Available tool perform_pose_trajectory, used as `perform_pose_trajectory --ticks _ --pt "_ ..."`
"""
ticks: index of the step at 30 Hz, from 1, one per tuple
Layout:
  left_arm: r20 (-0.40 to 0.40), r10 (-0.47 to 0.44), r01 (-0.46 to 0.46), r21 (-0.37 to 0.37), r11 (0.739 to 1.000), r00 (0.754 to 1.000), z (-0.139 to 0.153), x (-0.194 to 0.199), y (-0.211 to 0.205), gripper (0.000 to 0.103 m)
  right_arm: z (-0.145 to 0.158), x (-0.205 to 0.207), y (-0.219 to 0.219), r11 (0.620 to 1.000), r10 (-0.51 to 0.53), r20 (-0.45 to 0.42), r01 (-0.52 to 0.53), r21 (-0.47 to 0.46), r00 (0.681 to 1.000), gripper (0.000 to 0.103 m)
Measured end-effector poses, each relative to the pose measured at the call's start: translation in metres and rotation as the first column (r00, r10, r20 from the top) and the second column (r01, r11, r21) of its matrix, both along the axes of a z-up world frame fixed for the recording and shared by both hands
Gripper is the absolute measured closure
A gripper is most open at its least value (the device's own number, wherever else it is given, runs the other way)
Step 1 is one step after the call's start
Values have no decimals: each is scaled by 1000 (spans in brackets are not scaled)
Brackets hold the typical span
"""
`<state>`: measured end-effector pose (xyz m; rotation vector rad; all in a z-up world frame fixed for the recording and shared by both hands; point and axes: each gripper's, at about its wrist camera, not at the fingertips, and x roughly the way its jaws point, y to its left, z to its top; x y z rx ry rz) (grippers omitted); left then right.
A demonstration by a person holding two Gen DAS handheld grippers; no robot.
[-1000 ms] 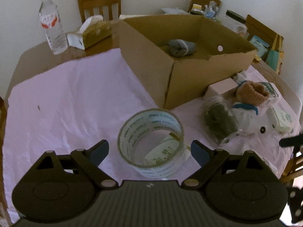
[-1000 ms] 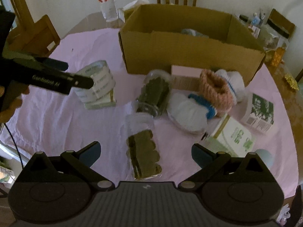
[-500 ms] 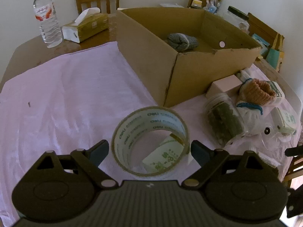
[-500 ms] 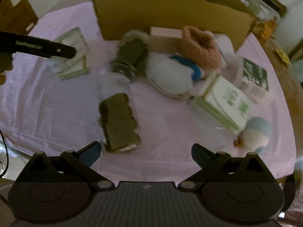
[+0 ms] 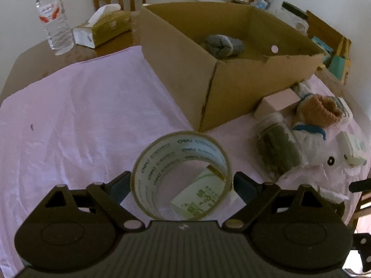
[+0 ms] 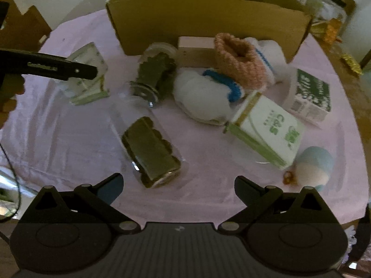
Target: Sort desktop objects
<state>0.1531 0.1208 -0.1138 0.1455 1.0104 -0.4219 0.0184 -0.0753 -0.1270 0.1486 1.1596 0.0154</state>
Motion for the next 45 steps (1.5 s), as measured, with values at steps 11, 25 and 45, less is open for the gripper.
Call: perform_pose_trajectory --ticks 11,25,45 --pt "12 -215 216 -32 976 976 -3 10 9 10 3 -4 22 964 -260 27 258 56 965 0" --pt "36 -397 399 -82 913 917 -1 21 17 12 5 11 49 835 -550 53 547 60 834 0" --pt "55 -481 484 -73 872 875 -1 17 20 16 -4 34 51 711 -702 43 703 3 711 0"
